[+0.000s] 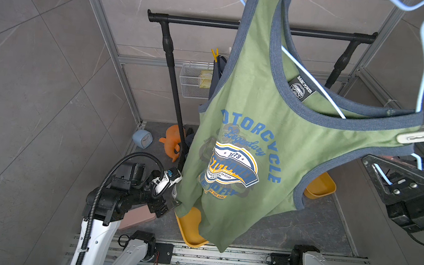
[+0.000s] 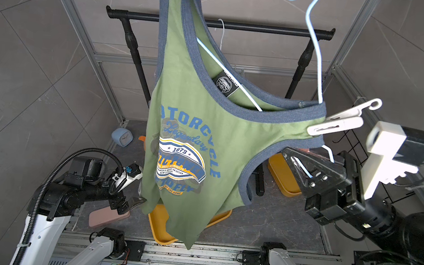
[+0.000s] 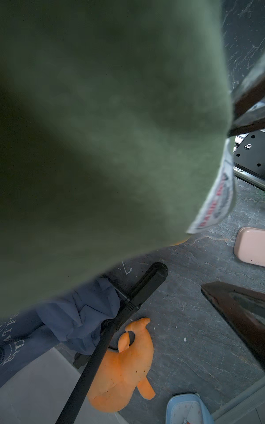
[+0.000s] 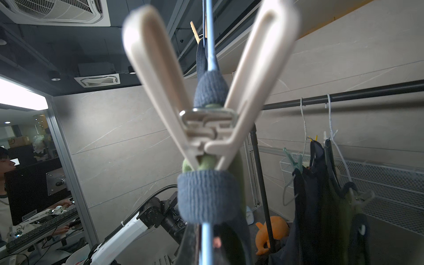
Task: Remove the clothespins securing tank tops to the hanger
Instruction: Pick up the hanger from the clothesline.
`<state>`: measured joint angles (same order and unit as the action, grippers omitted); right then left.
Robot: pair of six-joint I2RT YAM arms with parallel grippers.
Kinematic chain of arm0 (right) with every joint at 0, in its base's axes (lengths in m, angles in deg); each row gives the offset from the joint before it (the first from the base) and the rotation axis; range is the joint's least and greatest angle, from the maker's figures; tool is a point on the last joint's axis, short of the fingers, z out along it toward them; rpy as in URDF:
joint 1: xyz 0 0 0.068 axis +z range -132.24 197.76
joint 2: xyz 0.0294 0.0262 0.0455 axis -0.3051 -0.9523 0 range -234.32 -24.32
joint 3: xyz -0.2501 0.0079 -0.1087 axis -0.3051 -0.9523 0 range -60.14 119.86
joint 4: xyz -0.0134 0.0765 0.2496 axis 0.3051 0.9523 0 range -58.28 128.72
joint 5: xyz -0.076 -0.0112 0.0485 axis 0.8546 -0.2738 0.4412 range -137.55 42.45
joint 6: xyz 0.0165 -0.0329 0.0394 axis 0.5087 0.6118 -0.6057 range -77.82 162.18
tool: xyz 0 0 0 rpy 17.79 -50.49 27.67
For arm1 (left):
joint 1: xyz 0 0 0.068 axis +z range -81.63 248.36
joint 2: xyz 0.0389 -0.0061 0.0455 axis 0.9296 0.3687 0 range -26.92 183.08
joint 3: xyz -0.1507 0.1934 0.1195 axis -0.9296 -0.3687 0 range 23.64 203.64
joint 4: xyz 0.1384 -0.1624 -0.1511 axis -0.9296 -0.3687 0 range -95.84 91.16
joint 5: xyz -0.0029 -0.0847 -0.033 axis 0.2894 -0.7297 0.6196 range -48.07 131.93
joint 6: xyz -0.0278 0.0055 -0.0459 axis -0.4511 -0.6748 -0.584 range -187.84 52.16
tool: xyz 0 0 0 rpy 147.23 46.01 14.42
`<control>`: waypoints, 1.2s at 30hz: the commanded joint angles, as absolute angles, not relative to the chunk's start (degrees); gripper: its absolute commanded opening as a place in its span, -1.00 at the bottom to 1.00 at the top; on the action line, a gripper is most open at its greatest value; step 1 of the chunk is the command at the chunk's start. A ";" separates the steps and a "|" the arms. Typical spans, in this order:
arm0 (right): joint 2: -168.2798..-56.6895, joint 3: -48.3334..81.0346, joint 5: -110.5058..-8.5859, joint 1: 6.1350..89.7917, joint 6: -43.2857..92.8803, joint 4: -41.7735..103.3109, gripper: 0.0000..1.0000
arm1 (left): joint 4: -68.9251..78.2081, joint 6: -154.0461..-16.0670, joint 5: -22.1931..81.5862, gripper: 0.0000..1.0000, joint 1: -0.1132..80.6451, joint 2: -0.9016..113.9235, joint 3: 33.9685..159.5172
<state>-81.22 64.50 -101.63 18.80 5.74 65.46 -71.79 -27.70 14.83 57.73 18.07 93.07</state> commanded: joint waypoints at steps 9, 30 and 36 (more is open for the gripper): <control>-77.38 53.14 -102.81 18.39 4.51 51.06 -1.00 | -74.34 -26.07 14.14 0.96 57.55 18.02 92.97; -69.82 40.17 -107.53 18.43 8.28 51.63 -1.00 | -60.84 -31.65 24.06 0.99 57.55 20.53 76.55; -68.89 37.72 -106.96 18.42 8.94 51.09 -1.00 | -53.59 -35.10 27.59 0.99 57.55 24.19 72.43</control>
